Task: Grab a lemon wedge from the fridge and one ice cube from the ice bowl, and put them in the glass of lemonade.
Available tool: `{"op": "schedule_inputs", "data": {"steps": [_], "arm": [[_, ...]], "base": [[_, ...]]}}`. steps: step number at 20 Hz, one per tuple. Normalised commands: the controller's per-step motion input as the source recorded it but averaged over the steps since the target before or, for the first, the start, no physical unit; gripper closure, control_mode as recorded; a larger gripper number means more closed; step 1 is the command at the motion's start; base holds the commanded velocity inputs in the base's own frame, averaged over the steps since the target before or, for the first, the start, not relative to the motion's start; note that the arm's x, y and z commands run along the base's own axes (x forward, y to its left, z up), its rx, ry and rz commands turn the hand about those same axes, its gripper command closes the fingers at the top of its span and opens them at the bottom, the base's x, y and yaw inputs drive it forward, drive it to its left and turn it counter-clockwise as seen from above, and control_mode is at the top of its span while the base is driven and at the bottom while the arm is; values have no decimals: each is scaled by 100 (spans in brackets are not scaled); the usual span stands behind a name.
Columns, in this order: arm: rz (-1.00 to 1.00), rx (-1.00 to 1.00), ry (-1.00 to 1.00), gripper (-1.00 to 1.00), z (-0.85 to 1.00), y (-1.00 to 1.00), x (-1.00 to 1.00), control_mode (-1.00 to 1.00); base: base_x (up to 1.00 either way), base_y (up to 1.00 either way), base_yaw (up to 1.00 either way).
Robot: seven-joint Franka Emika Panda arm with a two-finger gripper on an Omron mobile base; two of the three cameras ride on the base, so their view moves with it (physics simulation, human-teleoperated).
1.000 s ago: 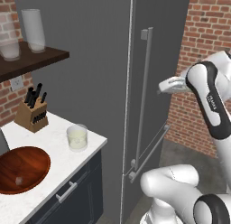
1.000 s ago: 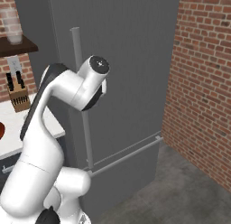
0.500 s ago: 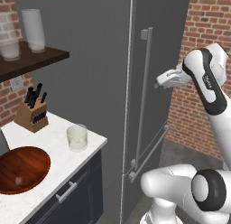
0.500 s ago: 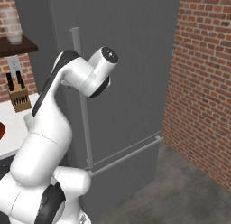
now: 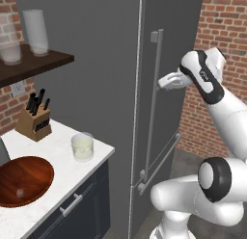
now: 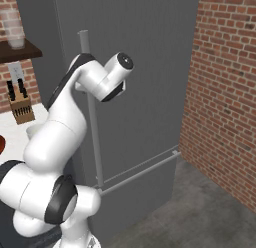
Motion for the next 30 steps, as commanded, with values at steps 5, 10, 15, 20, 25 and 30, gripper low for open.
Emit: {"op": "schedule_inputs", "data": {"steps": [5, 10, 15, 20, 25, 30], "arm": [[0, 0, -9, -100, -10, 7, 35, -100], [0, 0, -14, -100, -12, 21, 10, -100], [0, 2, -19, -100, -19, 30, 0, -100], [0, 0, -2, -100, 0, 25, -2, -100], [0, 0, 0, -100, 0, 27, 3, -100], [0, 0, 0, -100, 0, 17, 6, -100]], "base": [[0, 0, 0], [0, 0, 0], [0, 0, 0], [0, 0, 0], [0, 0, 0], [0, 0, 0]]}}
